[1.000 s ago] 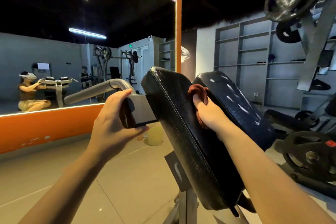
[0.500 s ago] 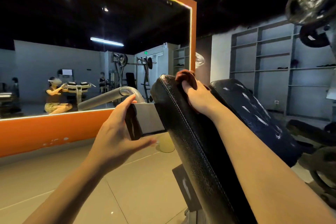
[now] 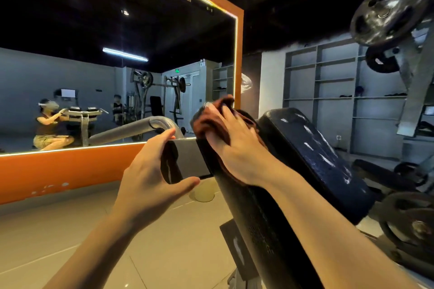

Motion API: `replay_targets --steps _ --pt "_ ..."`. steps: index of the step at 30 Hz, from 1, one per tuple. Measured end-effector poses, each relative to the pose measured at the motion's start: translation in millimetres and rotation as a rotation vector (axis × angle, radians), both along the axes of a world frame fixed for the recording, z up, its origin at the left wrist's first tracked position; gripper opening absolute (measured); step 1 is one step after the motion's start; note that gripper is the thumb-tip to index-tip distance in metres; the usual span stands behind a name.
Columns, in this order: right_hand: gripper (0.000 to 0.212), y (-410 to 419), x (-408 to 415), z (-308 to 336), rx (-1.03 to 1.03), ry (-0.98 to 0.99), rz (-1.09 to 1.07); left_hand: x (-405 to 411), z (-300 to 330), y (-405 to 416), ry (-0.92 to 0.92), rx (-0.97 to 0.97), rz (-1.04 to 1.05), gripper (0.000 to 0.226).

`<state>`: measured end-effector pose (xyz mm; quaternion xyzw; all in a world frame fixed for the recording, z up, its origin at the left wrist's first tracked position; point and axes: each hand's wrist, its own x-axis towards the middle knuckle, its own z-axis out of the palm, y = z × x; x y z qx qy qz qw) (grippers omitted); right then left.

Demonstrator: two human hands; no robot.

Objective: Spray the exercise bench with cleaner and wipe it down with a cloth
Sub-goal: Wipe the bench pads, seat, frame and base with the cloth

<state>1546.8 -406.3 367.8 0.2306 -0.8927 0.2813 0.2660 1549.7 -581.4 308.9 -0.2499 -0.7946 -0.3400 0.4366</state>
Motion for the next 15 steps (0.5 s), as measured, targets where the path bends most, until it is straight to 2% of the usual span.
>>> replay_targets --steps 3,6,11,15 --pt "0.059 -23.9 -46.9 38.5 0.033 0.032 -0.088 -5.7 1.0 -1.7 0.021 -0.009 -0.009 0.096" --pt "0.061 -25.2 -56.9 40.6 0.042 0.026 -0.107 -8.9 4.0 -5.6 0.002 -0.003 -0.012 0.097" --pt "0.056 -7.0 -15.8 7.2 -0.019 0.044 0.013 1.9 0.4 -9.3 -0.034 -0.033 -0.020 0.100" --pt "0.044 19.2 44.3 -43.5 -0.077 -0.092 0.058 7.0 -4.6 -16.2 -0.063 -0.034 -0.010 0.100"
